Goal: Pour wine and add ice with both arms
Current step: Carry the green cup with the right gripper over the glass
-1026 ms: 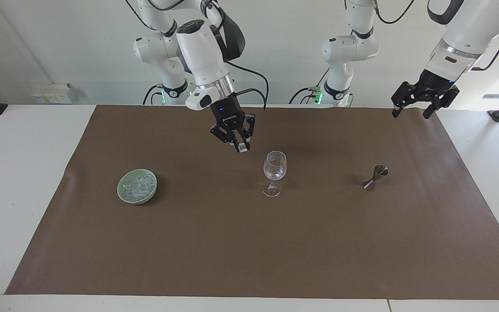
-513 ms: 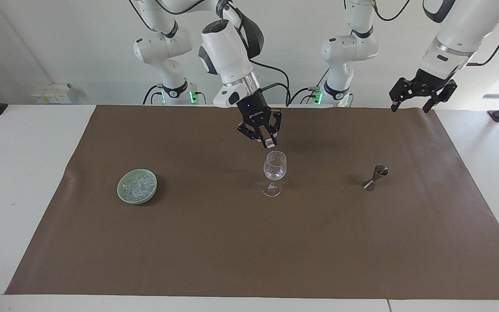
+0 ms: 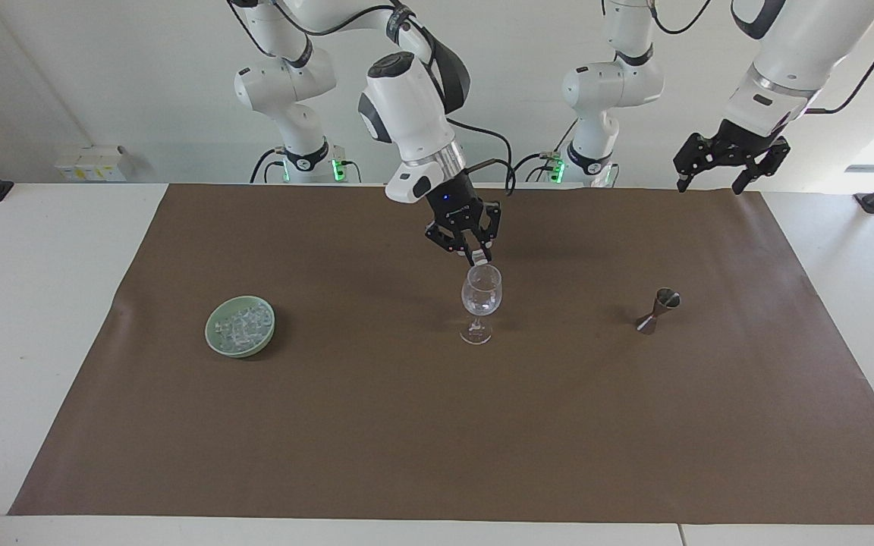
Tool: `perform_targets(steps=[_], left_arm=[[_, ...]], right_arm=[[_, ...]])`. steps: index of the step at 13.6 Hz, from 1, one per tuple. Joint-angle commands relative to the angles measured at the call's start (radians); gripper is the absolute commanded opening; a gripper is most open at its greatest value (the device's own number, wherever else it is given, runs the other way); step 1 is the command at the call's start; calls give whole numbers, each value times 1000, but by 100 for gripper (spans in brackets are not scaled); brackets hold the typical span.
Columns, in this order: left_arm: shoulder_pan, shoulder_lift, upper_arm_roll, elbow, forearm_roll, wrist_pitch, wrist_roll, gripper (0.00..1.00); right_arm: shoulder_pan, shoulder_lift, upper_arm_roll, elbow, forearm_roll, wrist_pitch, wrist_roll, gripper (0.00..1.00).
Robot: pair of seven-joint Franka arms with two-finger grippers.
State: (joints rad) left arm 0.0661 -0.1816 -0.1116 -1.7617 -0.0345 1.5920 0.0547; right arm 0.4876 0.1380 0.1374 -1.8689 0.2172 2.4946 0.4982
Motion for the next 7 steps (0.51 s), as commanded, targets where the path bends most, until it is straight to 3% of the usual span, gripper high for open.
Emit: perform_targets(steps=[1, 7], left_arm=[[-11, -26, 13, -33, -15, 40, 4, 100], [-12, -26, 13, -35, -15, 31, 2, 100]], right_arm=[[6, 3, -1, 5, 21, -8, 22, 30], [6, 3, -1, 5, 21, -7, 22, 30]])
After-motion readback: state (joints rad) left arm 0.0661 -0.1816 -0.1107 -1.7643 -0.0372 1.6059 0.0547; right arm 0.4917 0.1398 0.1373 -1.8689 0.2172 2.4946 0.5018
